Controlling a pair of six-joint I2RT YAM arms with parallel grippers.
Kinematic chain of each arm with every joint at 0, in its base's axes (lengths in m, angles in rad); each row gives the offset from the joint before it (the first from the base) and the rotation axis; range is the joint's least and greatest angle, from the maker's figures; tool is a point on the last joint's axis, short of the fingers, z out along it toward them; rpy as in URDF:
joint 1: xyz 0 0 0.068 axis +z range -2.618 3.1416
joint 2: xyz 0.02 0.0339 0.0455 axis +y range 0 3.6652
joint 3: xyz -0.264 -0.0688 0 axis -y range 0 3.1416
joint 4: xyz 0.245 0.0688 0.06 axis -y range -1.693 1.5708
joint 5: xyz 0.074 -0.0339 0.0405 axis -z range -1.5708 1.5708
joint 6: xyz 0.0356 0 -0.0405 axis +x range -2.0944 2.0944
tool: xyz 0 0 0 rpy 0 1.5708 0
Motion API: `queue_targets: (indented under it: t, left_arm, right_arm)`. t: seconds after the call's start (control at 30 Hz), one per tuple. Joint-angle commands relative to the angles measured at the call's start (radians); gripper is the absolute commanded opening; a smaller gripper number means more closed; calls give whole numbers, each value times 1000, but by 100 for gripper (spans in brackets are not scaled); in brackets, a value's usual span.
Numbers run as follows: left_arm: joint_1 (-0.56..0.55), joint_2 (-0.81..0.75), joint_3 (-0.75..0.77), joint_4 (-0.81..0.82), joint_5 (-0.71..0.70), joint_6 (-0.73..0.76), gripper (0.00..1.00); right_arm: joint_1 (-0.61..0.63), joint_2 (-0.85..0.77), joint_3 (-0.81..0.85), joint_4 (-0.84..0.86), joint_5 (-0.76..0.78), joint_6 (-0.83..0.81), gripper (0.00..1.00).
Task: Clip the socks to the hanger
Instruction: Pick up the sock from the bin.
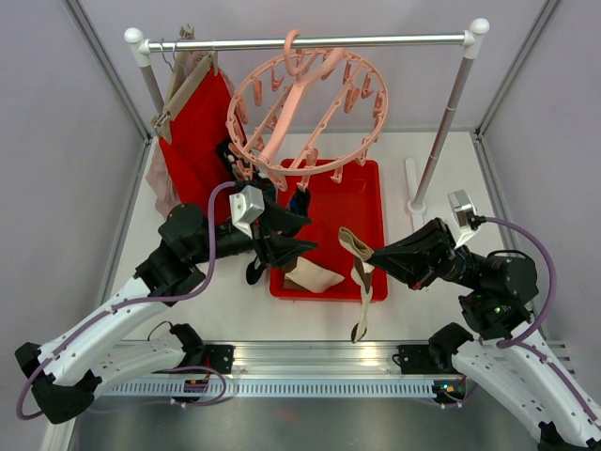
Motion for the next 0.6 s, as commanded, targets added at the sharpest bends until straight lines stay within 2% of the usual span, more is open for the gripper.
queue_targets:
  t: [0.0, 0.23, 0.57]
  left_arm:
    - [4, 16, -3, 195, 129, -69, 59]
    - [1, 100, -9, 375, 191, -194, 59]
    - [-4, 164, 2, 508, 214, -283, 59]
  right_arm:
    - [4, -6, 20, 110, -40, 73, 0]
    - [2, 16, 14, 109, -34, 75, 0]
    - [2, 31, 5, 99, -26, 67, 0]
